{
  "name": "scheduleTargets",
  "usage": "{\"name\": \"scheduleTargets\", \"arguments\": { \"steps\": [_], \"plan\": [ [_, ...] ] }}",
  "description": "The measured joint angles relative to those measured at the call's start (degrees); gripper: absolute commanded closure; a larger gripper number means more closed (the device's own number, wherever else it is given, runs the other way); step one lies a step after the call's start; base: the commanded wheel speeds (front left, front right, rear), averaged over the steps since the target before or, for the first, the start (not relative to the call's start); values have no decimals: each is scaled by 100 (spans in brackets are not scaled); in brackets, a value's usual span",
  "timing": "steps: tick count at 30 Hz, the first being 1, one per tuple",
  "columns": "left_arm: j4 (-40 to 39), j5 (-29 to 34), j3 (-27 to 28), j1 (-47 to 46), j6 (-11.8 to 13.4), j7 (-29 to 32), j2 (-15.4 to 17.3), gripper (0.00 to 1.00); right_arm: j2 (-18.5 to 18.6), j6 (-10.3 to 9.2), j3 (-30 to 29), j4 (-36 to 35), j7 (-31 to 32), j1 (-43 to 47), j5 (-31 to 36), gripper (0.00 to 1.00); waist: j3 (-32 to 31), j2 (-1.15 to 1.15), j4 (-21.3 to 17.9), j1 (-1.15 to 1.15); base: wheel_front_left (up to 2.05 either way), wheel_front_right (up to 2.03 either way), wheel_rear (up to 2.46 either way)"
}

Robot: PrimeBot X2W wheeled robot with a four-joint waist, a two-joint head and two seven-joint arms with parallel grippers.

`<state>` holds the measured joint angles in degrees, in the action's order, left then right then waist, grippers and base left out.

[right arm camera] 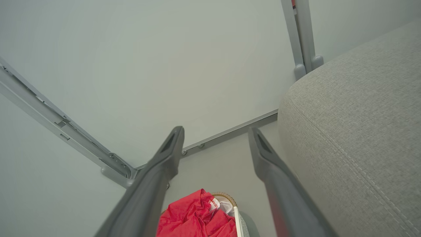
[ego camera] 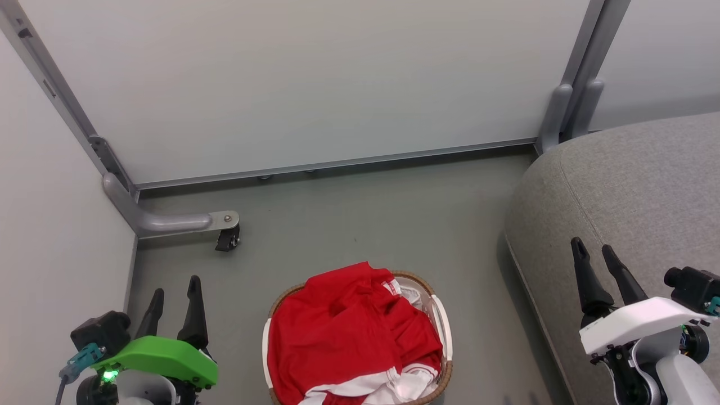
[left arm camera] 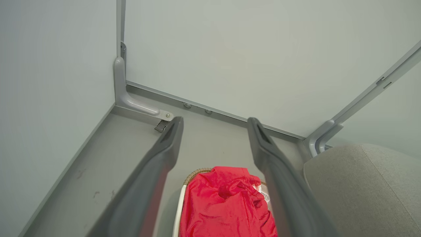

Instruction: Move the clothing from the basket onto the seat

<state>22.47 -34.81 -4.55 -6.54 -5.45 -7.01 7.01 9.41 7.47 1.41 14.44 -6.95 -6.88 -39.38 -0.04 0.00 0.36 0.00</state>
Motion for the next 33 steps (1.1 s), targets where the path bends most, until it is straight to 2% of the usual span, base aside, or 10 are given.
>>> {"name": "scheduleTargets", "arguments": {
  "steps": [22,33],
  "plan": [
    [-52,1390,-271,-26,45,-316,121,0,136,1,183,-16,-324,-92,1252,0,-6,0,24,0,0,0,0],
    [-60,1841,-282,-51,60,-467,137,0,145,1,200,14,-464,-138,1768,0,-3,0,19,0,0,0,0]
  ]
}}
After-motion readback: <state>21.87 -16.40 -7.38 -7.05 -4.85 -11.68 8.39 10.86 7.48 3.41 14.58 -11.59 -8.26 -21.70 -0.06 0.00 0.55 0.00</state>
